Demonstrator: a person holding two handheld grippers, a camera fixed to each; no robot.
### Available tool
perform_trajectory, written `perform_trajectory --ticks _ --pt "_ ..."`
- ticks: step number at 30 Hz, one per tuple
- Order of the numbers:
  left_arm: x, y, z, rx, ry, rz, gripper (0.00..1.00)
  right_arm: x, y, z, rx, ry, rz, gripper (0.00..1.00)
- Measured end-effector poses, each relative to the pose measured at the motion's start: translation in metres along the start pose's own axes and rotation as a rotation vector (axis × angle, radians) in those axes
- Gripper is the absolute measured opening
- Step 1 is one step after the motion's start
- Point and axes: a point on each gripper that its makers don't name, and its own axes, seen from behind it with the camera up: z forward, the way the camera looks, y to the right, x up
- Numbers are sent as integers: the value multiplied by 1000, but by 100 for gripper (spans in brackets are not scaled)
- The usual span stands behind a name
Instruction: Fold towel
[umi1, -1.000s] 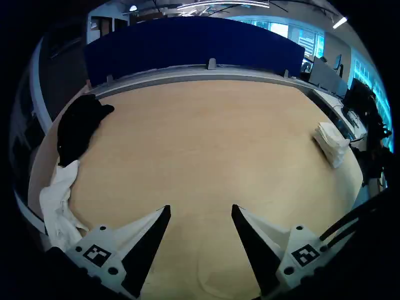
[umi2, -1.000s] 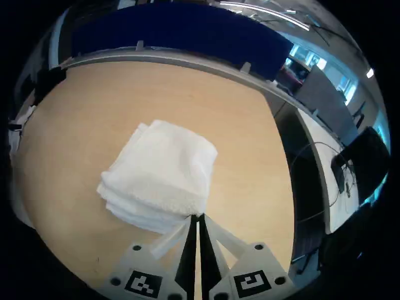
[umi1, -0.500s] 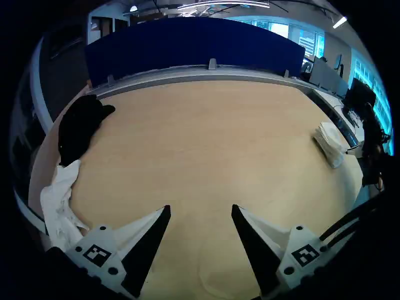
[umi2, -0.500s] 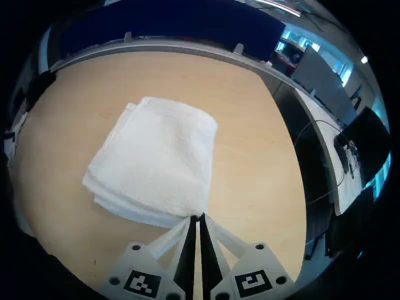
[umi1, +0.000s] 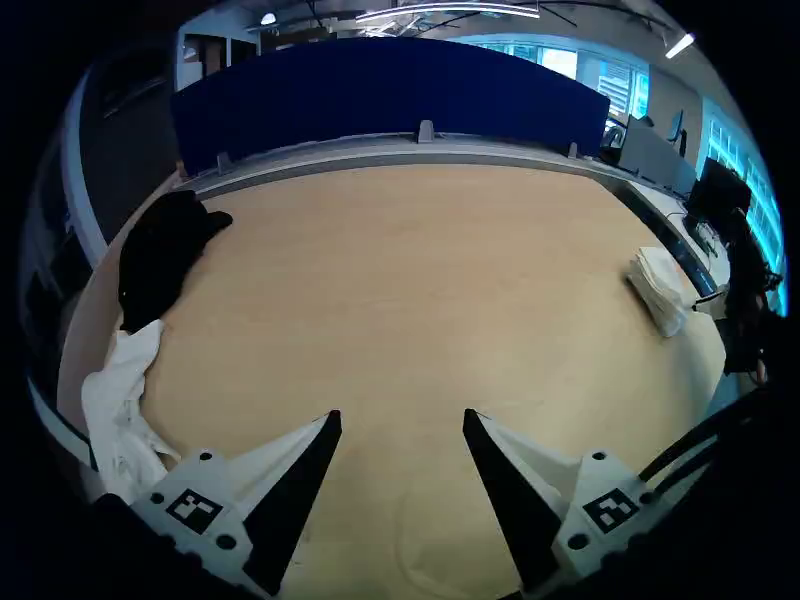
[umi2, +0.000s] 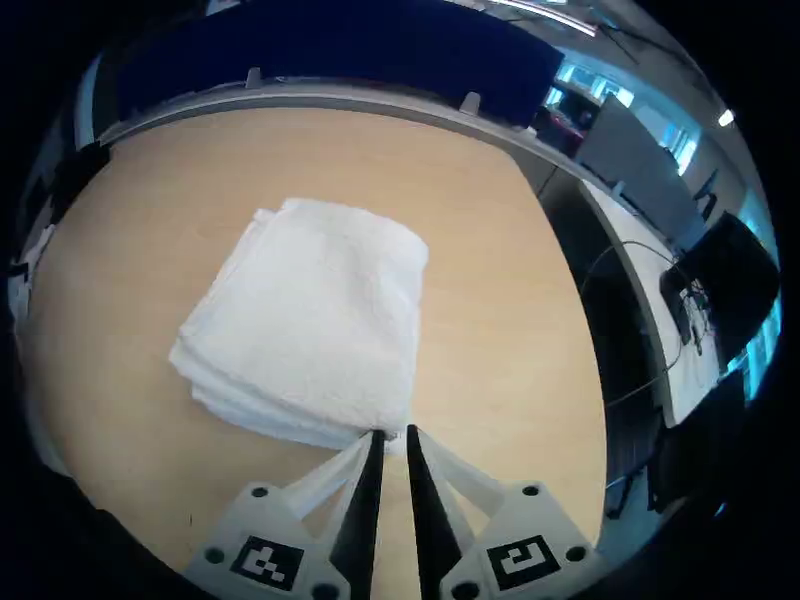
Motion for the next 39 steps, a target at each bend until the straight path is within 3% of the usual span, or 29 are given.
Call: perform_trajectory --ticks 10,16,20,26,39 --pt "0 0 -1 -3 4 2 90 -2 4 -9 -38 16 6 64" --pt "-1 0 -2 -4 6 0 90 -1 4 -15 -50 28 4 68" --pt "-1 -1 -3 -3 7 -2 90 1 1 -19 -49 41 10 89" --pt "1 -3 -3 -3 10 -3 90 7 -4 -22 -45 59 10 100" --pt "6 -2 -4 -5 21 -7 90 42 -14 -31 -50 168 36 100"
